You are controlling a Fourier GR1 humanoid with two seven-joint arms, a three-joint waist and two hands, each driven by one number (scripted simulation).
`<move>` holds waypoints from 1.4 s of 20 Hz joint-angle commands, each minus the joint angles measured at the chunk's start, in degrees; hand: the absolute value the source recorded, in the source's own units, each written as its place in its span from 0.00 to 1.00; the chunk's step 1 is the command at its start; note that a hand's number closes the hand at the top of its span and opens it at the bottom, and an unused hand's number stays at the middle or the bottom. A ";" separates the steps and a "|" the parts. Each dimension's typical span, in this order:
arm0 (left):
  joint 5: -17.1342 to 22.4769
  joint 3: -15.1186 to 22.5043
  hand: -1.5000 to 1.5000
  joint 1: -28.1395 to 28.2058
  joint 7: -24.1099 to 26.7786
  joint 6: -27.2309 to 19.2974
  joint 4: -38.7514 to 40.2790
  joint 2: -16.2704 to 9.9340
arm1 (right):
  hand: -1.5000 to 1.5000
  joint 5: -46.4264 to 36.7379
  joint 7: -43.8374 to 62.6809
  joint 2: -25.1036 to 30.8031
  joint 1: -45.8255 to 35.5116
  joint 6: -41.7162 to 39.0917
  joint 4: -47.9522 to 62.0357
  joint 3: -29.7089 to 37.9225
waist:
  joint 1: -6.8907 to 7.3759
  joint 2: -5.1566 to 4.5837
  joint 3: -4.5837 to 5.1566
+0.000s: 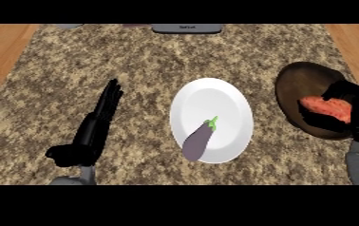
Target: Pick the sweet potato from the plate and place it in the pan
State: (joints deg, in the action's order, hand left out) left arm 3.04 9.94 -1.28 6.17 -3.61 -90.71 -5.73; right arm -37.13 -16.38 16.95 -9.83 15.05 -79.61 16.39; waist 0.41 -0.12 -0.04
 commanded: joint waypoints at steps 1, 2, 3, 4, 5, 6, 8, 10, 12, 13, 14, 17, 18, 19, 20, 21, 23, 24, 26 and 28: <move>-0.24 -0.04 0.50 -1.58 -0.83 0.07 0.01 0.46 | 1.00 5.13 -4.66 2.70 -10.29 2.93 14.21 6.48 | 0.61 -0.20 -0.06; -0.85 1.06 0.50 0.27 0.12 -0.26 -0.49 1.24 | 1.00 5.09 -6.81 0.68 -10.82 6.01 15.76 6.08 | 0.56 -0.13 -0.05; 0.26 -0.73 0.50 -0.79 -3.88 0.84 -3.41 -1.10 | 1.00 5.99 -7.48 4.34 -13.86 3.73 19.59 7.40 | 0.59 -0.09 -0.04; 0.22 -0.72 0.50 -0.28 0.35 1.29 0.67 0.03 | 1.00 5.27 -9.85 4.30 -16.52 6.32 25.40 7.67 | 0.67 -0.21 -0.03; -0.60 -1.06 0.50 -3.32 -0.77 0.67 2.33 0.43 | 1.00 5.12 -12.14 4.72 -18.18 7.49 29.53 7.76 | 0.53 -0.23 -0.04; -1.70 0.79 0.50 -1.84 2.04 -0.07 4.32 2.56 | 1.00 6.96 -15.15 5.39 -18.03 7.56 32.11 9.17 | 0.42 -0.23 -0.03; -2.07 0.41 0.50 -3.99 -0.49 -0.56 3.43 2.28 | 1.00 8.01 -19.94 6.98 -22.25 8.35 40.98 10.83 | 0.95 -0.46 -0.09; -2.13 0.81 0.50 -1.37 2.37 -0.18 3.33 2.65 | 1.00 7.91 -20.29 10.60 -26.88 7.45 46.47 11.75 | 1.11 -0.43 -0.07; -1.77 0.78 0.50 -2.67 -1.20 0.31 0.73 1.50 | 1.00 3.71 -13.39 11.63 -24.79 2.73 48.97 8.29 | 1.73 -0.64 -0.08; -1.78 1.61 0.50 -1.91 0.58 1.09 0.97 1.68 | 0.00 1.51 -8.55 11.88 -25.35 1.52 51.38 6.88 | 2.98 -1.10 -0.07; -0.94 0.37 0.50 -3.68 -3.27 0.44 -0.82 1.31 | 0.00 -2.03 -7.80 13.74 -24.28 -1.29 51.58 3.38 | 2.63 -0.81 -0.02; -1.90 1.99 0.50 -2.44 0.02 0.86 1.14 2.34 | 0.00 -3.65 -7.70 12.91 -28.55 -6.07 57.53 1.10 | 3.56 -1.25 -0.15; -1.14 1.32 0.50 -3.58 0.04 1.87 2.03 1.84 | 0.00 -1.64 -9.34 12.23 -29.23 -10.70 58.75 1.81 | 3.25 -1.30 -0.18; -1.69 1.88 0.50 0.42 0.59 1.45 0.34 1.44 | 0.00 -0.95 -10.30 12.05 -29.79 -11.23 60.25 2.53 | 3.11 -0.90 -0.17; 0.60 -0.50 0.50 -3.01 -1.89 3.12 -0.80 -0.11 | 0.00 -1.44 -10.43 9.53 -30.93 -8.58 61.79 2.39 | 3.42 -1.11 -0.23; -1.72 2.05 0.50 -0.64 0.23 1.71 0.78 1.70 | 0.00 -0.90 -12.26 10.25 -31.94 -9.37 63.32 3.09 | 3.20 -1.14 -0.23; -2.72 2.49 0.50 -2.87 -2.37 -0.51 -0.36 3.35 | 0.00 0.48 -15.18 12.00 -33.88 -10.02 65.03 4.91 | 2.76 -1.11 -0.25; -2.40 1.68 0.50 -2.49 0.70 0.61 1.97 2.69 | 0.00 0.94 -16.65 9.18 -33.33 -6.00 65.04 5.55 | 2.94 -1.32 -0.26; -0.52 -0.25 0.50 -0.38 2.41 2.41 2.06 0.93 | 0.00 5.61 -20.25 9.70 -33.73 -7.59 63.49 9.62 | 2.42 -1.03 -0.22; -2.06 1.93 0.50 -0.84 1.63 0.52 1.87 3.40 | 0.00 8.96 -25.02 11.60 -32.74 -10.49 63.68 12.69 | 1.93 -1.00 -0.27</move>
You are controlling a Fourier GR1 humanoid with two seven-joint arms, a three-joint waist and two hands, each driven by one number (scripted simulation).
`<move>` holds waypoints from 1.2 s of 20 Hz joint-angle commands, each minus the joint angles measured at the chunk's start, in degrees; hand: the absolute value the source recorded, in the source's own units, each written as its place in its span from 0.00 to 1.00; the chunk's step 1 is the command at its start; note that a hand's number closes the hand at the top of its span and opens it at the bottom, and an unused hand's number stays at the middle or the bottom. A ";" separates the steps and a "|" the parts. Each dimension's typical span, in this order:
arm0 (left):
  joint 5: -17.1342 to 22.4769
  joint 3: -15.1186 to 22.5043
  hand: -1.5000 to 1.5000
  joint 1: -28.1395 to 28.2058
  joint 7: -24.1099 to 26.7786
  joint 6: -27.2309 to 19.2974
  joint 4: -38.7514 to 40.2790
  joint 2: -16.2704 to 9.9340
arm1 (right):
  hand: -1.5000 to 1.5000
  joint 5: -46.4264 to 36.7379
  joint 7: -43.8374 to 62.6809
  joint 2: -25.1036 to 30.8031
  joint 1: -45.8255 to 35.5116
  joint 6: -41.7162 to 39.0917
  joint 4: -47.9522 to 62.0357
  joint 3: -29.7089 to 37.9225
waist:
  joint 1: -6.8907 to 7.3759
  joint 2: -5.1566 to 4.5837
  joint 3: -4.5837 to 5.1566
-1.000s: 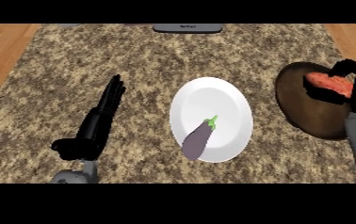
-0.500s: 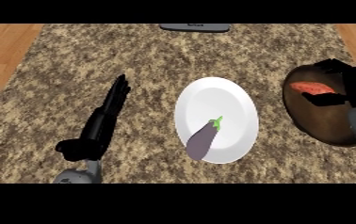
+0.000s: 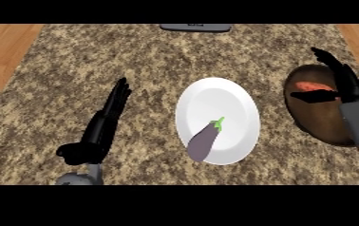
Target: Pick the sweet potato from the plate and place it in the pan
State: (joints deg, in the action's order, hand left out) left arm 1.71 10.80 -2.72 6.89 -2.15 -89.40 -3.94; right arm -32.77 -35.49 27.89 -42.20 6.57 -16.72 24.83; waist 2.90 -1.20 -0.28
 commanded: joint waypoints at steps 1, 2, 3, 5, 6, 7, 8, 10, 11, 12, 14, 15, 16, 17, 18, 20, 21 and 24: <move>-1.09 0.52 0.50 0.45 0.11 -1.53 0.00 1.17 | 0.00 5.90 -3.41 0.36 -2.50 -2.42 1.24 5.45 | -0.61 0.30 0.04; 0.17 -1.48 0.50 -4.95 -3.72 -1.02 0.97 0.57 | 0.00 6.94 -5.72 3.40 -1.45 -5.78 1.82 6.50 | -1.16 0.08 -0.02; -0.86 -1.13 0.50 -1.61 1.18 -1.32 2.69 0.79 | 0.00 8.39 -6.35 2.84 -0.86 -5.90 2.44 7.82 | -1.10 0.20 0.05; 1.61 -3.55 0.50 -3.05 -2.06 0.54 0.97 -1.25 | 0.00 9.38 -4.75 5.57 -1.13 -10.45 4.15 8.53 | -1.28 0.42 0.10; 0.13 -1.38 0.50 -2.41 -0.45 -0.14 2.45 0.49 | 0.00 9.96 -6.78 7.43 0.01 -13.06 4.84 9.10 | -1.23 0.26 0.07; -0.27 -1.30 0.50 -1.53 -0.63 -0.26 1.68 0.04 | 0.00 11.04 -7.86 7.33 1.42 -15.56 5.48 9.82 | -1.34 0.39 0.07; -0.88 -0.52 0.50 -3.50 -2.88 -2.41 0.18 2.01 | 0.00 11.90 -6.14 10.43 -0.41 -19.87 5.79 10.57 | -1.26 0.36 0.02; 0.56 -2.24 0.50 -1.96 -3.64 -0.61 -1.55 -0.38 | 0.00 12.91 -8.28 10.14 2.45 -22.31 6.81 11.14 | -1.13 0.48 0.04; 0.27 -1.47 0.50 -0.47 -1.66 -0.04 -1.55 -0.35 | 0.00 13.52 -9.63 12.48 3.70 -25.33 7.08 11.76 | -1.03 0.39 0.01; -0.53 -1.29 0.50 0.42 1.80 -0.73 2.16 0.91 | 0.00 13.36 -9.35 12.38 3.81 -29.81 6.79 10.75 | -1.93 0.69 0.14; -0.86 -0.58 0.50 0.20 -1.54 -1.16 -1.43 0.58 | 0.00 13.46 -10.04 17.00 4.77 -38.77 7.56 10.59 | -1.62 0.64 0.05; -0.46 -1.84 0.50 -0.46 0.57 -0.25 1.29 -0.10 | 0.00 13.20 -14.70 15.37 8.91 -38.51 7.47 10.23 | -1.89 0.46 0.03; 0.50 -2.56 0.50 -2.07 -2.68 -0.06 0.15 -0.38 | 0.00 13.06 -13.94 17.79 7.87 -41.01 6.49 9.76 | -1.92 0.60 0.05; 0.22 -1.17 0.50 1.76 -2.42 0.33 -3.53 -0.80 | 0.00 12.72 -16.29 16.08 10.12 -40.04 6.23 9.20 | -1.46 0.70 0.02; -0.45 -1.06 0.50 -0.12 -1.86 -0.60 -0.69 0.47 | 0.00 12.73 -17.48 16.95 10.97 -41.82 5.70 8.93 | -1.93 0.62 0.02; -0.64 -1.51 0.50 -1.51 -2.03 -0.73 -0.14 0.36 | 0.00 13.32 -19.38 17.38 12.37 -43.43 4.87 8.90 | -2.19 0.65 0.00; -1.94 0.20 0.50 1.51 -0.40 -1.50 -1.00 1.20 | 0.00 13.10 -20.77 15.42 14.08 -42.65 4.40 8.22 | -2.18 0.82 0.03; -0.50 -1.14 0.50 0.61 -1.87 -0.84 -1.89 0.63 | 0.00 13.32 -21.71 18.08 14.93 -42.86 2.74 7.66 | -1.92 0.80 -0.01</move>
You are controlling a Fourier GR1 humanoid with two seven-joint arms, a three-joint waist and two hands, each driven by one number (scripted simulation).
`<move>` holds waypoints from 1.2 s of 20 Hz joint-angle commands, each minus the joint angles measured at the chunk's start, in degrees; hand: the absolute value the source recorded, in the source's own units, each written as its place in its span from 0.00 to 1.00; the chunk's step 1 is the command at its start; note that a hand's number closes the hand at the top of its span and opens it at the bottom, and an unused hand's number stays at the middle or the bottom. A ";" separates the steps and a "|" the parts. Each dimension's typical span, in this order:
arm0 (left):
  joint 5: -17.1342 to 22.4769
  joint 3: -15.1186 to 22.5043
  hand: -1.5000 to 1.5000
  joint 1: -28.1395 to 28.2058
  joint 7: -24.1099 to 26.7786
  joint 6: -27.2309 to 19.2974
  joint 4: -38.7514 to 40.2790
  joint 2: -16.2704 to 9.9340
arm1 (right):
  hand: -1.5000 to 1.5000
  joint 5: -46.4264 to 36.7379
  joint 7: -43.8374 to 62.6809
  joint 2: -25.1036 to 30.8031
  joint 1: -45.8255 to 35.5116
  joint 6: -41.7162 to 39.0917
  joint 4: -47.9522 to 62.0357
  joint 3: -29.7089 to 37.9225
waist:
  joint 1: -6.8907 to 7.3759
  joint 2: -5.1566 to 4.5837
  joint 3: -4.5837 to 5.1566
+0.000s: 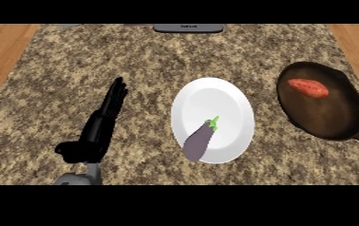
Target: Pick the sweet potato from the plate and place it in the pan
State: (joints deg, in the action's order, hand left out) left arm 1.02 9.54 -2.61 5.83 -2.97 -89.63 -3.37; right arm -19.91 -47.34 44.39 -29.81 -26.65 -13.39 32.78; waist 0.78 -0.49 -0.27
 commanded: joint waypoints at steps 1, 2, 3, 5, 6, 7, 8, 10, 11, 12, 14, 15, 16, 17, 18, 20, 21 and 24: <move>0.23 -0.35 0.50 0.39 1.62 0.52 0.60 -0.01 | 0.00 0.08 -10.39 0.09 2.80 -8.65 -1.15 -1.14 | 0.10 0.02 0.01; -0.85 0.76 0.50 0.22 1.00 -0.04 0.64 0.48 | 0.00 0.51 -11.77 0.70 4.09 -9.14 -1.02 -0.87 | 0.04 -0.07 -0.08; -0.59 0.04 0.50 0.87 2.29 0.13 1.19 0.14 | 0.00 0.45 -12.57 0.58 5.15 -9.35 -1.53 -1.38 | -0.12 0.02 -0.02; -1.03 1.04 0.50 -0.36 1.40 -0.76 1.69 1.87 | 0.00 0.47 -11.38 -0.53 4.62 -7.24 -2.56 -2.26 | -0.19 0.15 0.06; 1.56 -2.51 0.50 0.44 3.28 2.33 1.22 -1.91 | 0.00 1.22 -13.04 0.57 6.93 -9.08 -2.33 -1.83 | -0.29 0.17 0.05; 0.90 -3.61 0.50 -4.64 1.04 0.99 4.99 -1.17 | 0.00 1.34 -11.83 -0.77 6.02 -8.36 -2.52 -2.29 | -0.72 0.04 0.07; 0.06 0.68 0.50 2.52 0.66 1.13 -1.32 -0.15 | 0.00 1.36 -11.61 2.62 6.08 -11.08 -2.87 -2.52 | 0.26 0.31 -0.01; 0.62 -1.61 0.50 -1.06 1.79 0.78 2.05 -0.07 | 0.00 0.78 -12.86 -1.72 6.82 -6.58 -3.22 -3.90 | 0.11 0.00 -0.02; 1.22 -2.33 0.50 -2.39 0.45 1.10 2.40 -0.34 | 0.00 0.95 -12.38 1.31 7.13 -7.83 -2.93 -3.81 | -0.07 0.03 0.02; -0.04 -1.57 0.50 -1.37 1.12 0.92 2.49 -0.67 | 0.00 1.90 -13.38 1.08 7.95 -8.37 -3.68 -3.48 | -0.38 0.18 0.05; 0.13 -0.82 0.50 0.78 2.19 0.83 1.91 0.24 | 0.00 1.72 -12.80 -1.08 8.04 -5.32 -3.67 -4.36 | 0.03 0.17 0.06; 0.81 -2.16 0.50 -2.33 1.49 1.03 3.61 0.13 | 0.00 1.71 -15.09 -1.31 10.16 -4.28 -3.51 -4.45 | -0.38 0.08 0.03; 1.23 -2.56 0.50 -0.86 -0.21 2.35 0.34 -2.15 | 0.00 1.52 -14.58 1.19 9.30 -5.64 -3.65 -4.77 | 0.21 0.12 -0.02; -0.65 0.53 0.50 2.06 0.99 0.58 -0.40 0.46 | 0.00 1.06 -13.09 0.90 8.03 -4.88 -3.61 -5.54 | 0.57 0.14 -0.02; -0.30 -0.95 0.50 -0.67 2.15 0.54 2.53 0.64 | 0.00 1.23 -13.44 0.19 8.29 -3.05 -3.02 -5.49 | 0.14 0.06 0.03; -1.78 0.70 0.50 1.34 2.45 -0.41 2.29 1.47 | 0.00 2.09 -14.17 2.24 9.07 -5.41 -2.74 -5.19 | 0.15 0.02 -0.03; -1.22 0.19 0.50 0.14 0.66 -0.69 0.38 1.50 | 0.00 1.76 -13.84 2.62 8.90 -5.15 -3.50 -5.93 | 0.04 0.18 0.03; 0.33 -1.62 0.50 0.45 1.49 1.42 0.97 -0.36 | 0.00 1.78 -14.01 1.77 7.66 -1.66 -4.20 -6.55 | 0.21 0.15 0.06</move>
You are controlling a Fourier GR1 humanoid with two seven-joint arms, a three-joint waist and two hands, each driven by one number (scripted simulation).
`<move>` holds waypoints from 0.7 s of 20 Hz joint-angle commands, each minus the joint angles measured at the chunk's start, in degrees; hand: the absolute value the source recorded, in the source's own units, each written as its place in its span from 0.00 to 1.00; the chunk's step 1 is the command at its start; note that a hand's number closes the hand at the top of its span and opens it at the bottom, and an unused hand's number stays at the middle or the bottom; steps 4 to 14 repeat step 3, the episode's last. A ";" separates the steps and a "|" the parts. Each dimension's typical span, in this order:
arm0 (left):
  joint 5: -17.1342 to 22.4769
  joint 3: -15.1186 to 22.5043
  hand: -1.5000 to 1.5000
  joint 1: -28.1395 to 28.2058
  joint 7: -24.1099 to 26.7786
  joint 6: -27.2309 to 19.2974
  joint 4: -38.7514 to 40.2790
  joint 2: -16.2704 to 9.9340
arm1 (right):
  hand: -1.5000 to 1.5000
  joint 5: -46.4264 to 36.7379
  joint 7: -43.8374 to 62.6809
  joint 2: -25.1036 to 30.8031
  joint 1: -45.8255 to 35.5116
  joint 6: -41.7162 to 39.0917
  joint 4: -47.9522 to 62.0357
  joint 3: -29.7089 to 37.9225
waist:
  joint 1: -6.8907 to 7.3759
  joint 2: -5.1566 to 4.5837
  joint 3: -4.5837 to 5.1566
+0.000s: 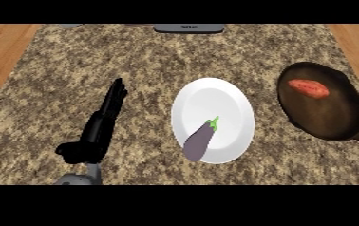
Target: Pick the sweet potato from the plate and place it in the pan
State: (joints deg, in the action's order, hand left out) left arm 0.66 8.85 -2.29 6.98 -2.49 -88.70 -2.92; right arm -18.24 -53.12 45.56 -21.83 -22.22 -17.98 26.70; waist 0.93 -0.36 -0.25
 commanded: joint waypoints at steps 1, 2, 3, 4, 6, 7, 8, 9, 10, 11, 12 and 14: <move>0.07 -0.40 0.50 1.44 0.26 0.45 -0.54 -0.63 | 0.00 0.19 -10.39 -0.09 1.47 -3.74 0.60 -0.31 | -0.04 0.05 0.03; 0.23 0.30 0.50 1.90 1.00 0.62 -0.39 0.16 | 0.00 -0.25 -12.59 0.24 3.73 -4.31 0.32 -1.00 | -0.28 0.07 0.03; 1.06 -1.62 0.50 -0.10 0.23 0.72 -0.20 -0.69 | 0.00 0.09 -10.92 0.61 1.12 -2.46 1.22 -0.41 | 0.21 -0.12 -0.04; 1.06 -1.62 0.50 -0.10 0.23 0.72 -0.20 -0.69 | 0.00 0.09 -10.92 0.61 1.12 -2.46 1.22 -0.41 | 0.21 -0.12 -0.04; 1.06 -1.62 0.50 -0.10 0.23 0.72 -0.20 -0.69 | 0.00 0.09 -10.92 0.61 1.12 -2.46 1.22 -0.41 | 0.21 -0.12 -0.04; 1.06 -1.62 0.50 -0.10 0.23 0.72 -0.20 -0.69 | 0.00 0.09 -10.92 0.61 1.12 -2.46 1.22 -0.41 | 0.21 -0.12 -0.04; 1.06 -1.62 0.50 -0.10 0.23 0.72 -0.20 -0.69 | 0.00 0.09 -10.92 0.61 1.12 -2.46 1.22 -0.41 | 0.21 -0.12 -0.04; 1.06 -1.62 0.50 -0.10 0.23 0.72 -0.20 -0.69 | 0.00 0.09 -10.92 0.61 1.12 -2.46 1.22 -0.41 | 0.21 -0.12 -0.04; 1.06 -1.62 0.50 -0.10 0.23 0.72 -0.20 -0.69 | 0.00 0.09 -10.92 0.61 1.12 -2.46 1.22 -0.41 | 0.21 -0.12 -0.04; 1.06 -1.62 0.50 -0.10 0.23 0.72 -0.20 -0.69 | 0.00 0.09 -10.92 0.61 1.12 -2.46 1.22 -0.41 | 0.21 -0.12 -0.04; 1.06 -1.62 0.50 -0.10 0.23 0.72 -0.20 -0.69 | 0.00 0.09 -10.92 0.61 1.12 -2.46 1.22 -0.41 | 0.21 -0.12 -0.04; 1.06 -1.62 0.50 -0.10 0.23 0.72 -0.20 -0.69 | 0.00 0.09 -10.92 0.61 1.12 -2.46 1.22 -0.41 | 0.21 -0.12 -0.04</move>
